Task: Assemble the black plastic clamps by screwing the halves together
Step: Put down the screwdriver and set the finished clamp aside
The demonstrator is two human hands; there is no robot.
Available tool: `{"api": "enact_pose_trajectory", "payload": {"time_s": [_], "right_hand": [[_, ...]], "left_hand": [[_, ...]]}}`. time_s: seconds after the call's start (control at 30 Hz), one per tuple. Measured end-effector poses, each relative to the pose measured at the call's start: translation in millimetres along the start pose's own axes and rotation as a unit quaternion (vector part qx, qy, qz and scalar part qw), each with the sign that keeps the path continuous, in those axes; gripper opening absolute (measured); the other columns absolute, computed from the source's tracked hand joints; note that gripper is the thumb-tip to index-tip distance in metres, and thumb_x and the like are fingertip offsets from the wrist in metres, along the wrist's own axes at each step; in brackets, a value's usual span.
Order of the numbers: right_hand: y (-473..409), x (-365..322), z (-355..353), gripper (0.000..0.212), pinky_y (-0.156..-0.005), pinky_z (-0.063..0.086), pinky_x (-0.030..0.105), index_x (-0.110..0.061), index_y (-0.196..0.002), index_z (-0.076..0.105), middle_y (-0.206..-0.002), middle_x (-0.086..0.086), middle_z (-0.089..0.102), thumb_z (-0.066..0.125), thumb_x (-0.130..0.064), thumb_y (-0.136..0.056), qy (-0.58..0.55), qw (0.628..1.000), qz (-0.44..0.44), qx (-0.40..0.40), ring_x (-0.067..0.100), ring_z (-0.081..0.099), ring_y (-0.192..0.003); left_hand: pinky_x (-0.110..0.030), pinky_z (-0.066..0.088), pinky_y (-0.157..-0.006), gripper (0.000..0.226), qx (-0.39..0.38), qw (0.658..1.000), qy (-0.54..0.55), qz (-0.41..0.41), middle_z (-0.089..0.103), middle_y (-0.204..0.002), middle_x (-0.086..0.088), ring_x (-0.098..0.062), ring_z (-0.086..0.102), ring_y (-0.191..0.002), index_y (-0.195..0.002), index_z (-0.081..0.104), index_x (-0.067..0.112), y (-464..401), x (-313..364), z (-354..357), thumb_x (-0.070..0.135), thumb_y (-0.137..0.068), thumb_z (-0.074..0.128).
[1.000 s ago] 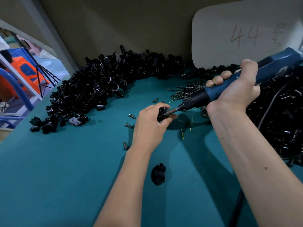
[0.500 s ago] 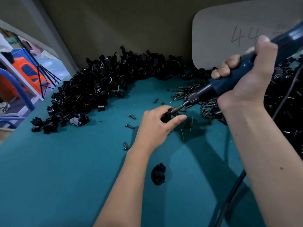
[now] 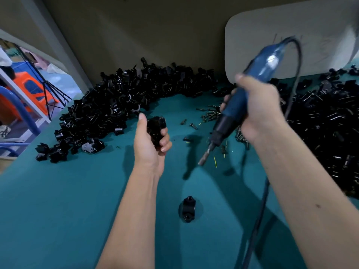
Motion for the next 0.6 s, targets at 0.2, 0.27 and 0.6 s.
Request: {"api": "enact_pose_trajectory", "payload": {"time_s": [0.2, 0.27, 0.6], "right_hand": [[10, 60, 18, 0.031, -0.065, 0.064, 0.042, -0.008, -0.111, 0.054, -0.11, 0.014, 0.064, 0.076, -0.01, -0.089, 0.304, 0.952, 0.012, -0.046, 0.027, 0.069, -0.076], [12, 60, 22, 0.035, -0.068, 0.06, 0.042, -0.009, -0.109, 0.055, -0.103, 0.009, 0.065, 0.078, -0.019, -0.086, 0.437, 0.898, -0.046, -0.037, 0.026, 0.068, -0.081], [25, 52, 34, 0.053, -0.076, 0.048, 0.035, -0.016, -0.121, 0.057, -0.124, 0.008, 0.05, 0.079, -0.047, -0.083, 0.659, 0.736, -0.157, -0.016, 0.03, 0.061, -0.089]], "left_hand": [[-0.023, 0.037, -0.044, 0.029, 0.047, 0.998, -0.022, 0.025, 0.059, -0.072, -0.007, -0.014, 0.044, -0.05, -0.113, 0.047, 0.008, -1, -1, -2, 0.036, -0.113, 0.037], [-0.024, 0.042, -0.045, 0.028, 0.052, 0.997, -0.054, 0.032, 0.066, -0.072, -0.006, -0.014, 0.049, -0.051, -0.109, 0.052, 0.01, -1, 0, -2, 0.037, -0.112, 0.043], [-0.028, 0.049, -0.048, 0.028, -0.01, 0.994, -0.105, 0.027, 0.071, -0.078, -0.007, -0.016, 0.053, -0.052, -0.106, 0.059, 0.01, 9, -6, 14, 0.029, -0.113, 0.04]]}}
Point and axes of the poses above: each hand's wrist, its own y-axis away from the middle knuckle, its own z-axis out of the palm, x = y × z, the point moved 10 cm from there along -y, towards the middle knuckle
